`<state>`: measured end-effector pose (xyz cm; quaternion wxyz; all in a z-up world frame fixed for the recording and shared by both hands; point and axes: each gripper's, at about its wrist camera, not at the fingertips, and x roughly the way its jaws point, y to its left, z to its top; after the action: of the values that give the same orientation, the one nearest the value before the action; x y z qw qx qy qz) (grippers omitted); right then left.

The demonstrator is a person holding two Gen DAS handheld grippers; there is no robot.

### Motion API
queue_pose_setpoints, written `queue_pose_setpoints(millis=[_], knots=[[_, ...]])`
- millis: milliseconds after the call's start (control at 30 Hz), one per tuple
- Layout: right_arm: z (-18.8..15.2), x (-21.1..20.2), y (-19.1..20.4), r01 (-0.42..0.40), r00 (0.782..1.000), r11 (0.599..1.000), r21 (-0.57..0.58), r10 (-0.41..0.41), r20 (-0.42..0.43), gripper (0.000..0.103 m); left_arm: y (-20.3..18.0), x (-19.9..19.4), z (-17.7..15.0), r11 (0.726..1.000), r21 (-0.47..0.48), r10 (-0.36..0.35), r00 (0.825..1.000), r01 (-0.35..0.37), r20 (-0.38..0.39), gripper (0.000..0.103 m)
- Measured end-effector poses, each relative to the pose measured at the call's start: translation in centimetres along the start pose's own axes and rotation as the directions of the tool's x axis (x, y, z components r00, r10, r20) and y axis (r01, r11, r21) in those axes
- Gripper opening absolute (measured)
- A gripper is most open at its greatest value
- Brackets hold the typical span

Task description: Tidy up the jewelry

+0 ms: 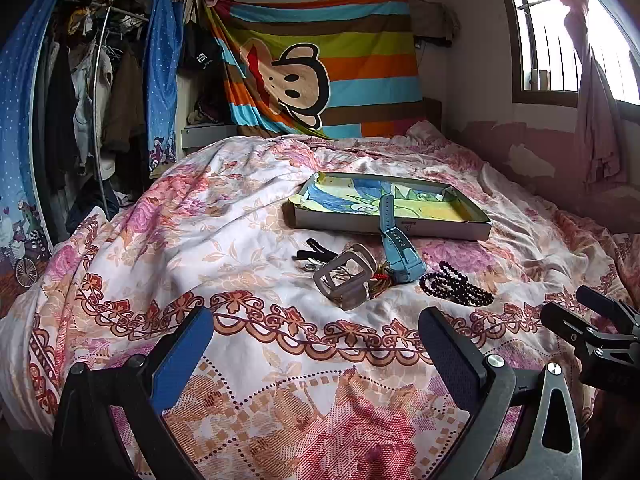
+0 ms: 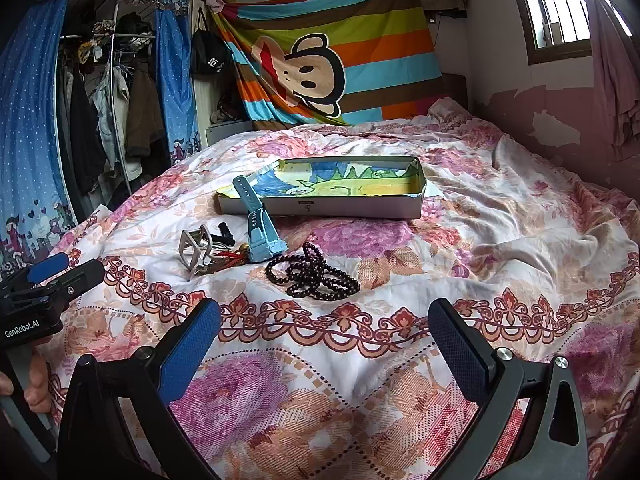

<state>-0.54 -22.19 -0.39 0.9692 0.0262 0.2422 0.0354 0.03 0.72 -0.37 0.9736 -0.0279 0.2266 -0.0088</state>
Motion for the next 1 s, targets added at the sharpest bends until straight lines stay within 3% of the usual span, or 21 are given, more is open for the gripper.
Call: queue_pose_setpoints(millis=[400, 533, 633, 800, 867, 1000], knots=[[0.0, -0.2, -0.2, 0.036, 0.999, 0.999, -0.017, -0.036, 0.016, 0.102, 0.3, 0.4, -0.1, 1.000, 0.001, 0.001, 1.000, -0.001, -0.018, 0.103], [0.9, 0.7, -1.0, -0.034, 0.999, 0.999, -0.012, 0.033, -0.040, 0.102, 0.8, 1.7, 0.8, 1.000, 0.007, -0.017, 0.996, 0.017, -0.091, 0.103], [2.1, 1.9, -2.2, -0.088, 0.993, 0.996, 0.005, 0.089, -0.079, 0.102, 1.3, 3.2, 1.7, 0.997, 0.018, -0.071, 0.986, 0.075, -0.148, 0.103], [3.8, 5.5, -3.0, -0.153, 0.969, 0.988, -0.002, 0.149, -0.196, 0.102, 1.8, 6.9, 2.6, 0.985, 0.001, -0.168, 0.955, 0.173, -0.246, 0.103], [4.5, 7.8, -3.6, -0.187, 0.947, 0.982, 0.026, 0.187, -0.259, 0.102, 1.5, 8.5, 3.0, 0.973, 0.003, -0.219, 0.935, 0.229, -0.278, 0.101], [5.0, 10.9, -3.6, -0.229, 0.921, 0.973, 0.027, 0.226, -0.317, 0.102, 0.6, 11.2, 4.0, 0.963, 0.028, -0.248, 0.920, 0.269, -0.303, 0.098]])
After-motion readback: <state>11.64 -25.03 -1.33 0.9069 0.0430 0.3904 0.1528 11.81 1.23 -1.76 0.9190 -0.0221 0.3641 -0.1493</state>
